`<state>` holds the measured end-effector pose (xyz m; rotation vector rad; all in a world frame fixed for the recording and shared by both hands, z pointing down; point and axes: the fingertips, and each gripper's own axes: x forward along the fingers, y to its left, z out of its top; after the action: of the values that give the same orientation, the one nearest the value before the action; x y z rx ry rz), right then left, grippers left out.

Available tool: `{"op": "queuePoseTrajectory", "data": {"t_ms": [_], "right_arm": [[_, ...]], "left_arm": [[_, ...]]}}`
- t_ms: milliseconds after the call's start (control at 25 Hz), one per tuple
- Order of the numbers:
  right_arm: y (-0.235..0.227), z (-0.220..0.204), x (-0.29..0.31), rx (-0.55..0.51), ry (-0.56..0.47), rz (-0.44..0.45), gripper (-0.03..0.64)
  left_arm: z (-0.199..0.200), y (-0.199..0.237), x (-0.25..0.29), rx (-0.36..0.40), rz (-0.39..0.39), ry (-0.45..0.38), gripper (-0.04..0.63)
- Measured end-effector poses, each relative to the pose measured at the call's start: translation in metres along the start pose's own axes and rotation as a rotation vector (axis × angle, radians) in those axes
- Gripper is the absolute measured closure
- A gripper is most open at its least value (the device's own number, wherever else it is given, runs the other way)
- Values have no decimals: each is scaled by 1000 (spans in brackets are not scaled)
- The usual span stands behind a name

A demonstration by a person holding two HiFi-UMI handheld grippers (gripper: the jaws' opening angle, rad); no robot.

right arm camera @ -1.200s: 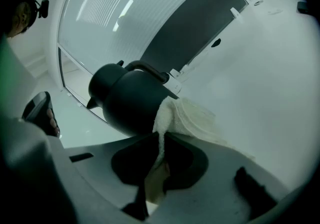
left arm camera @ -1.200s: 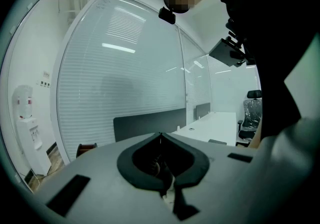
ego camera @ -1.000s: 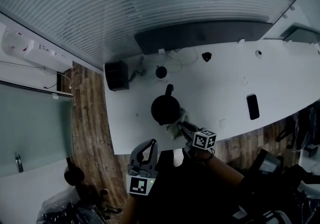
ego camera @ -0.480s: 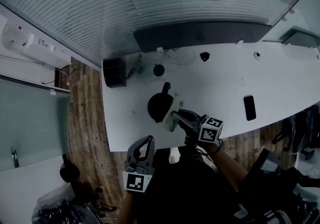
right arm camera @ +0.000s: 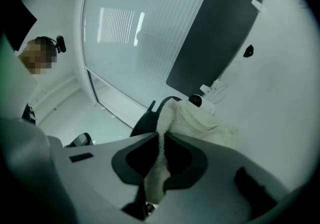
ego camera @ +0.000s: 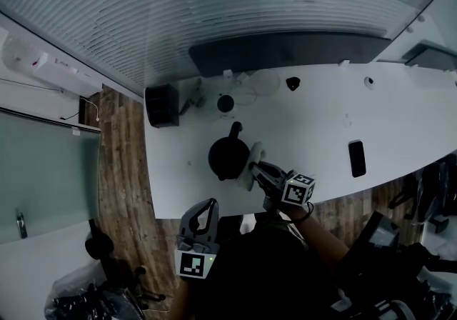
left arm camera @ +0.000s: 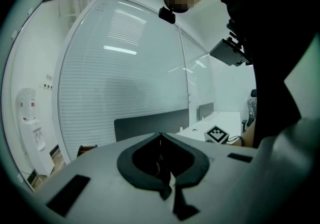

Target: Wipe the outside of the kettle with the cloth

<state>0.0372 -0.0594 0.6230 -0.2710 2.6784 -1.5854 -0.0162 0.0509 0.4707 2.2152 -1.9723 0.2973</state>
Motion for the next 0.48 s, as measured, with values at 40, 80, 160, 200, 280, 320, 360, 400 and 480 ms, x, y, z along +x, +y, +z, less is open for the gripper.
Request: {"op": "queuePoseTrajectory", "data": {"t_ms": [40, 80, 160, 200, 280, 320, 360, 400, 480], "right_arm": [[-9, -1, -2, 20, -10, -21, 586], [-20, -3, -4, 41, -14, -50, 586], [-41, -13, -5, 75, -5, -101, 586], [-50, -19, -3, 92, -1, -114, 586], [-67, -26, 1, 138, -5, -133, 586], [-77, -29, 2, 155, -2, -152, 586], [-87, -33, 2, 163, 10, -177, 586], [-97, -39, 2, 165, 28, -203, 586], [-111, -48, 1, 165, 64, -237, 586]], "left_arm": [[-2, 0, 0, -1, 3, 6, 589], [-4, 0, 1, -5, 7, 11, 589], [-6, 1, 1, -14, 17, 19, 589], [-6, 1, 1, -14, 21, 19, 589], [-4, 2, 4, -7, 26, 10, 589], [-4, 1, 6, -5, 28, 7, 589], [-4, 1, 7, -5, 30, 7, 589], [-4, 0, 7, -7, 33, 9, 589], [-4, 0, 6, -11, 42, 10, 589]]}}
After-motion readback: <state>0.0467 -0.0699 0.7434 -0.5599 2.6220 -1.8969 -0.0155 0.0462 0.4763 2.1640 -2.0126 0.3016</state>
